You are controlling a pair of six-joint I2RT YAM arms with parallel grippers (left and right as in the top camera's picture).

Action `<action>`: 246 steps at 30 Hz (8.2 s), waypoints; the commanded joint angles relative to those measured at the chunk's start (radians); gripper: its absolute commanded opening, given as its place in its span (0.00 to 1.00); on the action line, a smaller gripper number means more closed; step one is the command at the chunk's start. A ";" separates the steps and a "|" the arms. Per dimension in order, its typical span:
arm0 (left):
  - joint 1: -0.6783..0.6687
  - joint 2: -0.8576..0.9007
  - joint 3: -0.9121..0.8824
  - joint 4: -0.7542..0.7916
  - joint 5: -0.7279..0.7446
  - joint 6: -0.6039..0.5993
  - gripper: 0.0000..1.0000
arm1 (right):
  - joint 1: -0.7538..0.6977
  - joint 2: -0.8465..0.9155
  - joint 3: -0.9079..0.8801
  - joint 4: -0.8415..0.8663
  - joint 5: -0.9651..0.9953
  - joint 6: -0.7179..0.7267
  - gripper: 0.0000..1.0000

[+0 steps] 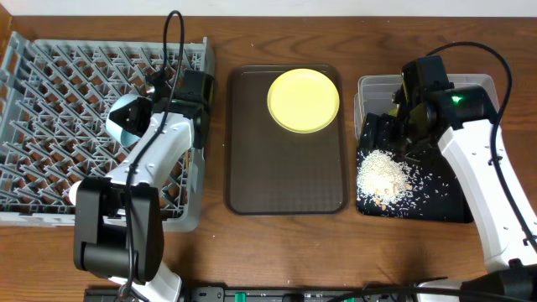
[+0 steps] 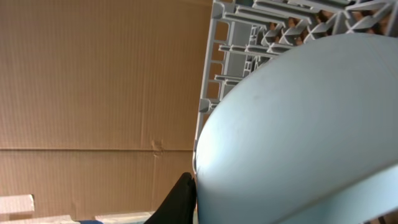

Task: Sort waste into correct bins and load items into the dishwasher
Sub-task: 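Release the blue bowl and withdraw the left gripper from the rack, then reach the right gripper to the yellow plate and pinch its edge, then lift the yellow plate and pass it to the left gripper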

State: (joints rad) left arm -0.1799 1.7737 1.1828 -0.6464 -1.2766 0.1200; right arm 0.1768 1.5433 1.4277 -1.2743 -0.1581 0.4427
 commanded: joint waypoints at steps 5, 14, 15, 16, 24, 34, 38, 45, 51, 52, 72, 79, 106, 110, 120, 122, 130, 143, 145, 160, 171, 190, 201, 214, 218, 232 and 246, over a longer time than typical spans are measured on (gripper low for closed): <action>-0.039 0.016 -0.015 -0.089 -0.011 -0.141 0.17 | -0.005 -0.017 0.017 -0.001 0.000 -0.011 0.99; -0.043 0.013 -0.015 -0.183 0.011 -0.212 0.55 | -0.005 -0.017 0.017 -0.006 0.000 -0.014 0.99; -0.044 0.006 -0.014 -0.183 0.011 -0.221 0.57 | -0.005 -0.017 0.017 -0.007 0.000 -0.014 0.99; -0.046 -0.003 -0.014 -0.183 0.012 -0.238 0.59 | -0.005 -0.017 0.017 -0.007 0.000 -0.014 0.99; -0.047 -0.159 -0.013 -0.171 0.186 -0.286 0.70 | -0.005 -0.017 0.017 -0.009 0.000 -0.014 0.99; -0.047 -0.319 -0.013 -0.172 0.328 -0.286 0.73 | -0.005 -0.017 0.017 -0.009 -0.001 -0.013 0.99; -0.047 -0.358 -0.013 -0.173 0.389 -0.285 0.76 | -0.005 -0.017 0.017 -0.009 -0.001 -0.013 0.99; -0.047 -0.446 -0.012 -0.172 0.499 -0.282 0.76 | -0.005 -0.017 0.017 -0.014 -0.001 -0.013 0.99; -0.047 -0.542 -0.012 -0.172 0.597 -0.271 0.77 | -0.005 -0.017 0.017 -0.013 -0.001 -0.013 0.99; -0.047 -0.562 -0.012 -0.172 0.612 -0.271 0.76 | -0.005 -0.017 0.017 -0.013 -0.001 -0.013 0.99; -0.047 -0.901 -0.012 -0.150 1.211 -0.272 0.91 | -0.005 -0.017 0.017 0.003 0.000 -0.014 0.99; -0.047 -0.885 -0.012 -0.173 1.258 -0.271 0.92 | -0.005 -0.017 0.017 0.003 0.000 -0.014 0.99; -0.046 -1.038 0.039 -0.334 1.134 -0.311 0.95 | 0.028 -0.267 0.017 0.241 -0.134 -0.198 0.99; -0.046 -1.086 0.039 -0.397 1.134 -0.317 0.95 | 0.056 -0.337 0.017 0.245 -0.134 -0.267 0.99; -0.046 -1.102 0.039 -0.438 1.146 -0.325 0.96 | 0.078 -0.372 0.017 0.211 -0.132 -0.306 0.99; -0.046 -1.102 0.039 -0.445 1.146 -0.325 0.96 | 0.078 -0.372 0.017 0.212 -0.131 -0.305 0.99; -0.046 -1.099 0.037 -0.445 1.214 -0.325 0.97 | 0.098 -0.294 0.017 0.169 -0.057 -0.227 0.99; -0.046 -1.094 0.037 -0.348 1.239 -0.342 0.97 | 0.246 -0.038 0.017 0.187 -0.053 -0.230 0.99; -0.046 -1.096 0.037 -0.364 1.235 -0.327 0.97 | 0.246 -0.053 0.017 0.194 -0.050 -0.231 0.99; -0.046 -1.072 0.037 -0.354 1.248 -0.356 0.99 | 0.278 -0.118 0.017 0.314 -0.040 -0.309 0.99; -0.046 -0.937 0.037 -0.320 1.334 -0.358 0.99 | 0.312 0.131 0.017 0.526 -0.011 -0.325 0.95; -0.046 -0.886 0.037 -0.357 1.341 -0.357 0.99 | 0.239 0.481 0.017 0.519 0.124 0.578 0.58; -0.046 -0.886 0.037 -0.386 1.341 -0.350 0.99 | 0.248 0.561 0.017 0.598 0.180 0.538 0.21; -0.046 -0.886 0.037 -0.385 1.342 -0.350 0.98 | 0.214 0.369 0.018 0.593 0.119 0.223 0.01; -0.046 -0.886 0.037 -0.374 1.372 -0.350 0.98 | 0.175 0.235 0.018 0.628 -0.138 -0.103 0.01; -0.046 -0.886 0.037 -0.185 1.634 -0.388 0.98 | 0.151 -0.014 0.018 0.601 -0.603 -0.386 0.01; -0.046 -0.813 0.037 -0.178 1.744 -0.388 0.51 | 0.235 -0.015 0.018 0.668 -0.743 -0.391 0.01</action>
State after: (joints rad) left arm -0.2245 0.9443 1.2072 -0.8288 0.4225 -0.2703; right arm 0.3851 1.5509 1.4380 -0.6186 -0.8566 0.0593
